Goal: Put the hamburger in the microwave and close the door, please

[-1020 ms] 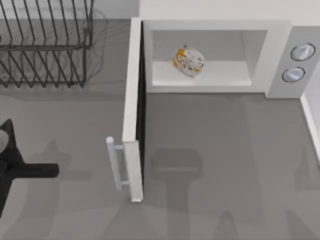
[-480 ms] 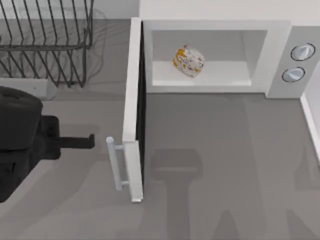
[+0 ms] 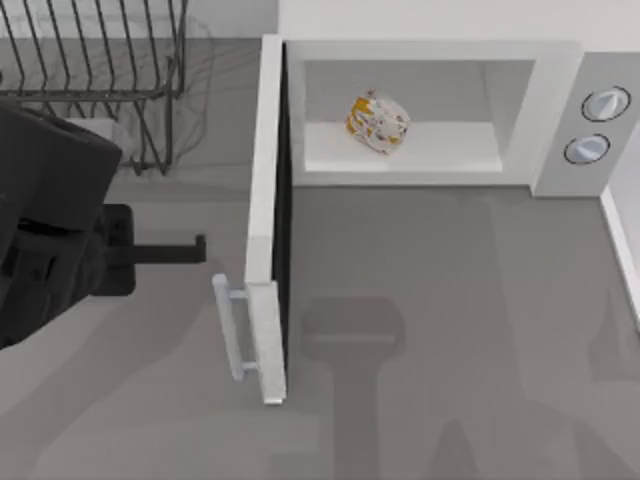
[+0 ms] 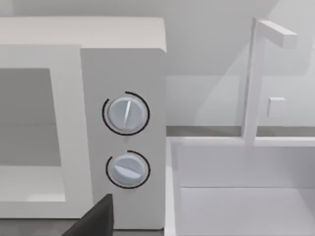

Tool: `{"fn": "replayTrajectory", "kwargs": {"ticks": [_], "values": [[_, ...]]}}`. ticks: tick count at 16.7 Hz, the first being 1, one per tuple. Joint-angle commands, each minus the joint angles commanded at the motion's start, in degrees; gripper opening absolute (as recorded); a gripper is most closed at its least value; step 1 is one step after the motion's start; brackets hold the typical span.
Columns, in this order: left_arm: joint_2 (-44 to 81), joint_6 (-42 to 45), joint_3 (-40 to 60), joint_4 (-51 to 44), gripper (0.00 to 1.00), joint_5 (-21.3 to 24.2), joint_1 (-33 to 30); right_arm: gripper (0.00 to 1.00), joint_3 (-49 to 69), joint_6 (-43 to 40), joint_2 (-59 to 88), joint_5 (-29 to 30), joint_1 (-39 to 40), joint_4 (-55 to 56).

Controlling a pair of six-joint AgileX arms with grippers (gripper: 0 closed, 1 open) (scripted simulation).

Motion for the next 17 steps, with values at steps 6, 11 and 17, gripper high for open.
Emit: {"fn": "replayTrajectory", "kwargs": {"ticks": [6,11,17], "values": [[1.8,0.1,-3.9,4.1,0.00,0.0,0.2,1.00,0.0,0.0,0.0,0.0,0.0,0.0],[5.3,0.2,-12.6,20.0,0.00,0.1,0.2,1.00,0.0,0.0,0.0,0.0,0.0,0.0],[8.6,0.4,-19.2,27.9,0.00,0.2,0.3,1.00,0.0,0.0,0.0,0.0,0.0,0.0]]}}
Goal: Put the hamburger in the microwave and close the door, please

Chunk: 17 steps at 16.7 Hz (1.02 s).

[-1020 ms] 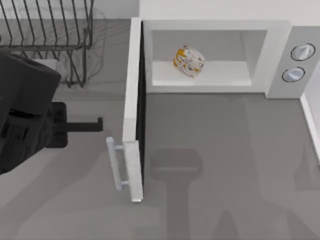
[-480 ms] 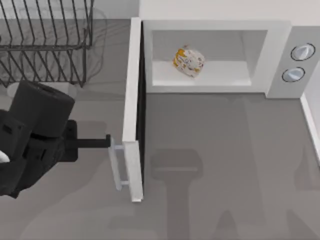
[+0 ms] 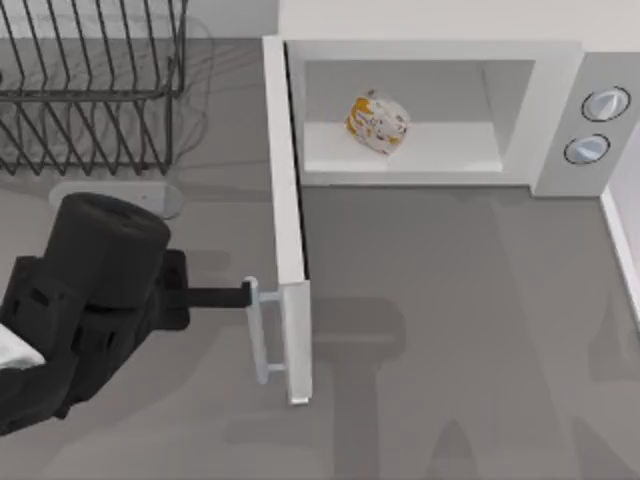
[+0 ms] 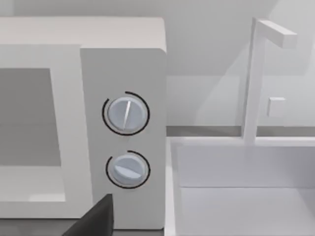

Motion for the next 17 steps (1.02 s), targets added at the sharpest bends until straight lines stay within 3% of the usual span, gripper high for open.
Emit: {"fn": "replayTrajectory", "kwargs": {"ticks": [4,12,17], "values": [[-1.9,-1.0,5.8,-1.3,0.00,-0.3,-4.2,1.00,0.0,0.0,0.0,0.0,0.0,0.0],[14.7,-13.3,19.1,-3.7,0.00,-10.6,-19.7,1.00,0.0,0.0,0.0,0.0,0.0,0.0],[15.3,-13.9,19.7,-3.9,0.00,-11.1,-20.3,1.00,0.0,0.0,0.0,0.0,0.0,0.0]]}}
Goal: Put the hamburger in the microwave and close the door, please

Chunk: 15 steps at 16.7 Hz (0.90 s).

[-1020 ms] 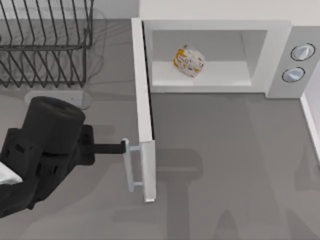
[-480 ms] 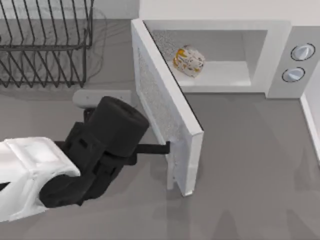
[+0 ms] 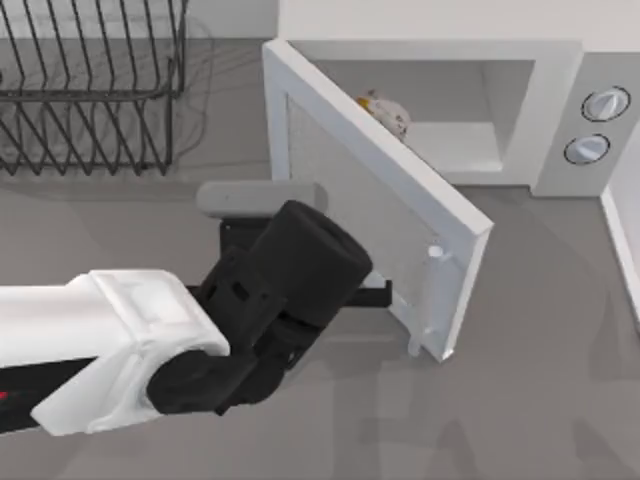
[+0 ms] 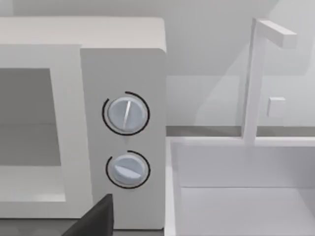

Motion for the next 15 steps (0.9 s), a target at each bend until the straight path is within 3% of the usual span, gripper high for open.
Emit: {"fn": "replayTrajectory", "kwargs": {"ticks": [3,10,15], "values": [[2.3,-1.3,2.3,-1.1,0.00,-0.8,-1.3,1.00,0.0,0.0,0.0,0.0,0.0,0.0],[16.8,-8.6,19.7,-7.7,0.00,-5.3,-9.0,1.00,0.0,0.0,0.0,0.0,0.0,0.0],[18.2,-9.5,21.2,-8.4,0.00,-5.8,-9.6,1.00,0.0,0.0,0.0,0.0,0.0,0.0]]}}
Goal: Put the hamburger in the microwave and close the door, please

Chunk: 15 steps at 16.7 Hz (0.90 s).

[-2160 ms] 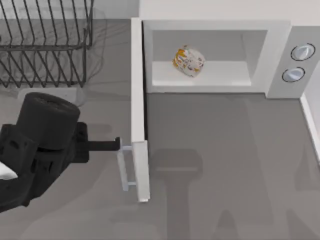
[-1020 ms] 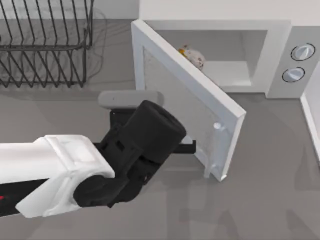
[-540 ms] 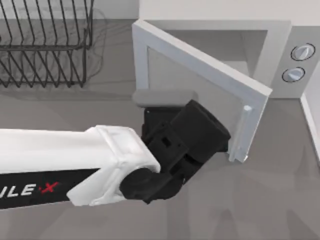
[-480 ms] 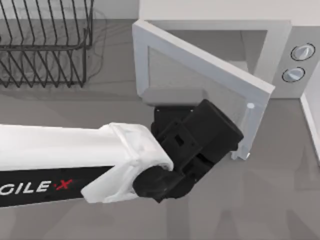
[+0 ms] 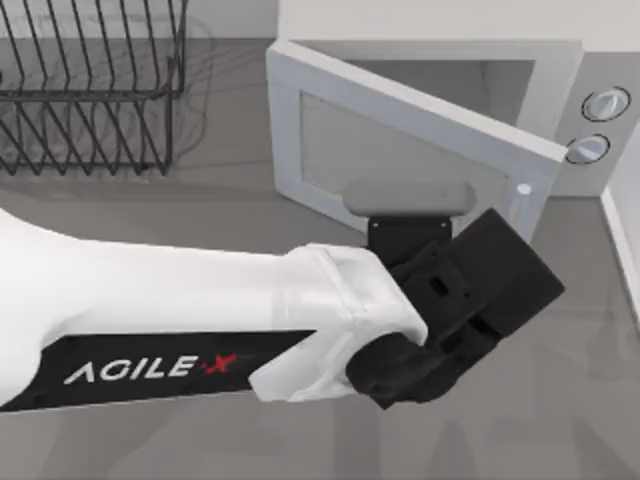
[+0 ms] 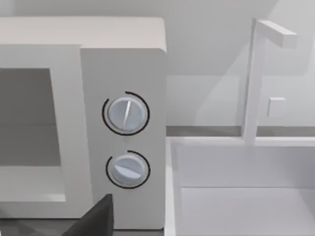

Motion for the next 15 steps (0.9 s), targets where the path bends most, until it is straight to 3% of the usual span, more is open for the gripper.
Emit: {"fn": "replayTrajectory", "kwargs": {"ticks": [4,11,15], "values": [[3.7,-1.2,4.2,-2.4,0.00,-0.6,-1.5,1.00,0.0,0.0,0.0,0.0,0.0,0.0],[17.3,-5.9,25.8,-12.0,0.00,-2.6,-5.7,1.00,0.0,0.0,0.0,0.0,0.0,0.0],[19.4,-6.7,28.8,-13.7,0.00,-3.2,-6.2,1.00,0.0,0.0,0.0,0.0,0.0,0.0]]}}
